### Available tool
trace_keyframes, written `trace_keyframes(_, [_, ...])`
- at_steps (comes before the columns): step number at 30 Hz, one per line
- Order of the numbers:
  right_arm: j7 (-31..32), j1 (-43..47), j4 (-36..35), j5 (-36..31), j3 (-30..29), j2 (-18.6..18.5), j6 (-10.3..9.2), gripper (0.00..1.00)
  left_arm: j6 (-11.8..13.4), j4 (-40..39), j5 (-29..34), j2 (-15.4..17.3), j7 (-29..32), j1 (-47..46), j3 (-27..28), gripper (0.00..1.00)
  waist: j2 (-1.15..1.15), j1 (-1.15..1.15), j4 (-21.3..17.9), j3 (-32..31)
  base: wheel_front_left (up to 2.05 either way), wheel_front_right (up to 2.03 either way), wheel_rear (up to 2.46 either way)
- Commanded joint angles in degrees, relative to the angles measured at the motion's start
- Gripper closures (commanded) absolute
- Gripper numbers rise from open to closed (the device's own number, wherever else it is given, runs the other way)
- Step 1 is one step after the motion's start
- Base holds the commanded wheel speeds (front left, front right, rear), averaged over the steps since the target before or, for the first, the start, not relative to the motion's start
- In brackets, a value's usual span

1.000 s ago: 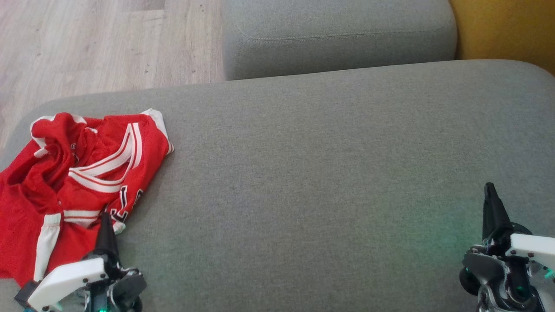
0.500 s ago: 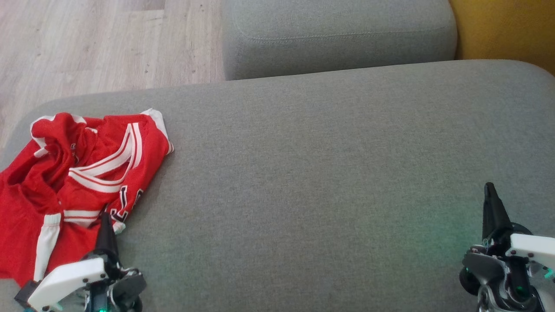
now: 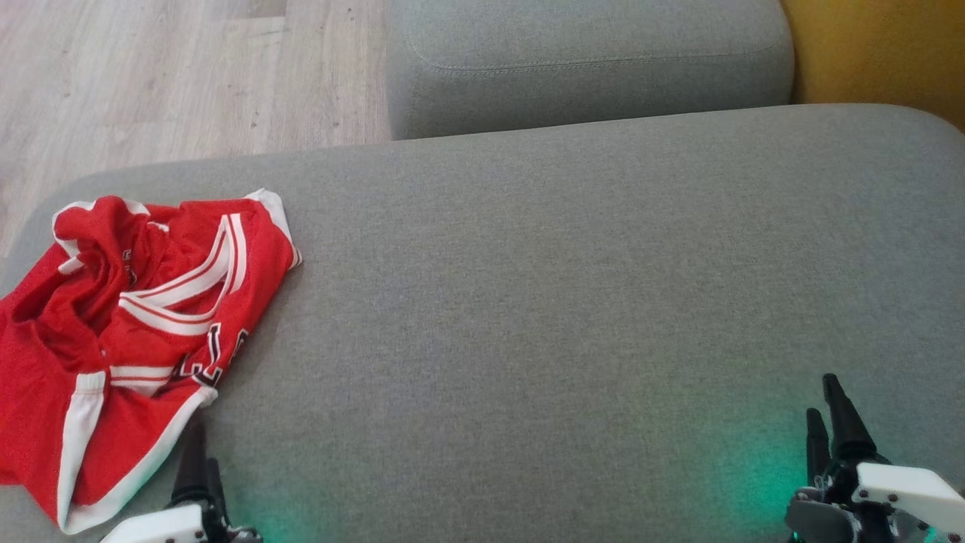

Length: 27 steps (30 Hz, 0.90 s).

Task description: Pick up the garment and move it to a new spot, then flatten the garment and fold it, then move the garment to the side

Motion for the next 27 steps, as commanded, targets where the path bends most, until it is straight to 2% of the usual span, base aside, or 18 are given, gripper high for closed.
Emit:
trace_keyframes(1, [-0.72,-2.88,-2.12,-0.75,0.96,-0.25,0.04,0.00,-0.04,-2.17,1.56,0.34,-0.54,-2.43,-0.32,0.00,0.00,0.00,0.00,0.02,0.00,0.00,0.00])
trace_keyframes(7, [-1.79,-3.55,-1.70,-4.97,1.93,-0.29,0.06,0.00,0.14,-2.60,6.09,0.36,-1.56,-2.49,-0.41,0.00,0.00,0.00,0.00,0.08,0.00,0.00,0.00])
trace_keyframes(18, [-3.65,-4.19,-3.07,-17.40,3.92,-0.25,0.10,0.00,1.52,-5.30,15.28,0.41,-3.43,-2.42,-1.15,0.00,0.00,0.00,0.04,0.20,0.00,0.00,0.00])
trace_keyframes(27, [-5.17,-4.38,-4.03,-25.14,5.52,-0.28,0.14,0.00,2.40,-6.85,21.72,0.45,-4.95,-2.14,-2.18,0.00,0.00,0.00,0.05,0.01,0.00,0.00,0.00])
